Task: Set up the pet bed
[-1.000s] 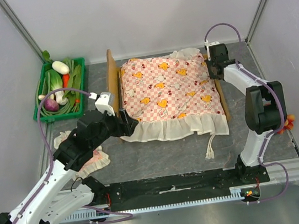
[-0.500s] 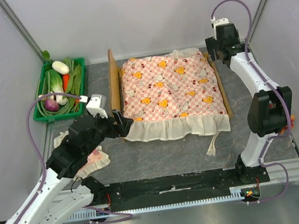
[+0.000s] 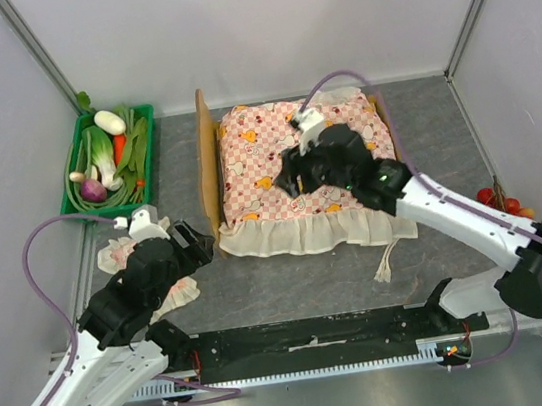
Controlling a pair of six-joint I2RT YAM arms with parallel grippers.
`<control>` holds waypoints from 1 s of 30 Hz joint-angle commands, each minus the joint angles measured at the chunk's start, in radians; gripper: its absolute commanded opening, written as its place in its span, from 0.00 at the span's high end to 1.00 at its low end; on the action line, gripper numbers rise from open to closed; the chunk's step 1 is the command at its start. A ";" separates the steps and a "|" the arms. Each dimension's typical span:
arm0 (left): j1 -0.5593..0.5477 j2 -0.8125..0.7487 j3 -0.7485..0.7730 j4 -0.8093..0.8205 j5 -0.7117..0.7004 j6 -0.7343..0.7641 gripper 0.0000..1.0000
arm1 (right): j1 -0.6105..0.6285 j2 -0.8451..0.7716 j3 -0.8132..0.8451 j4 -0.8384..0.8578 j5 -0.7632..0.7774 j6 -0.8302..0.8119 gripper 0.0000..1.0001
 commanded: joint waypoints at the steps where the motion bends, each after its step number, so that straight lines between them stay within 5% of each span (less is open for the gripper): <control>1: 0.004 0.026 -0.020 -0.055 -0.099 -0.156 0.15 | 0.174 0.089 -0.019 0.054 0.072 0.085 0.39; 12: 0.004 0.015 -0.031 -0.083 -0.147 -0.183 0.07 | 0.389 0.262 0.030 0.108 0.296 0.246 0.39; 23: 0.004 -0.008 -0.052 -0.024 -0.093 -0.113 0.07 | 0.389 0.371 0.040 0.189 0.304 0.456 0.35; 29: 0.004 -0.009 -0.064 0.005 -0.057 -0.070 0.08 | 0.377 0.424 0.061 0.182 0.312 0.476 0.44; 30: 0.004 -0.009 -0.067 0.014 -0.046 -0.061 0.09 | 0.371 0.427 0.060 0.182 0.316 0.472 0.51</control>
